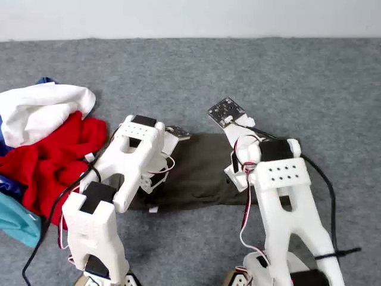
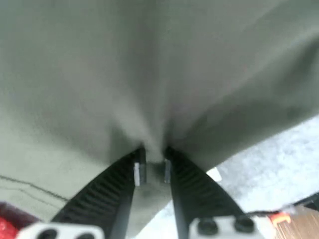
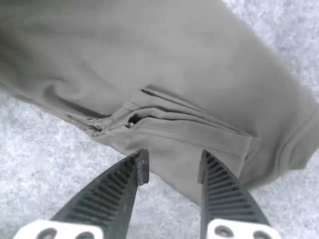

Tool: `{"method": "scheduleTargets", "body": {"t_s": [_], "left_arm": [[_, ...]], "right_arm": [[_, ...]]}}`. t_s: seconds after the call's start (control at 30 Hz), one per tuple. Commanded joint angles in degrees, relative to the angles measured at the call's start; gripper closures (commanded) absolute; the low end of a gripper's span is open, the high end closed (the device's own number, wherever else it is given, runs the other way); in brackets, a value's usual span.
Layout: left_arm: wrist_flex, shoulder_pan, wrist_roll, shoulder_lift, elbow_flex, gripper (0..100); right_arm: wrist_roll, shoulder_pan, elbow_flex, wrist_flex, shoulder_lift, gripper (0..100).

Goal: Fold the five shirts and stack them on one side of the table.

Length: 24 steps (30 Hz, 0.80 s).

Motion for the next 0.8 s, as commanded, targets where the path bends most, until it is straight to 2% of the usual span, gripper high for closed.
{"method": "scheduleTargets", "body": {"t_s": [0.0, 0.2, 0.5, 0.63, 0.77], "left_arm": [[3.2, 0.2, -0.8, -0.8, -3.0, 92], [4.0, 0.2, -0.5, -0.8, -9.1, 91], [3.9, -1.0, 7.2, -0.2, -21.3, 91], [6.2, -8.1, 10.6, -0.2, -24.4, 91], [8.5, -16.5, 11.1, -0.2, -24.5, 91]], "right_arm": [[0.1, 2.2, -1.8, 1.0, -2.9, 82.3], [-0.5, 12.2, 0.6, 0.2, -2.9, 82.3], [-0.5, 17.1, 4.7, 0.6, -3.3, 82.3], [-0.5, 17.3, 4.7, 0.6, -3.3, 82.3], [-0.9, 16.8, 4.7, 0.0, -3.3, 82.3]]}}
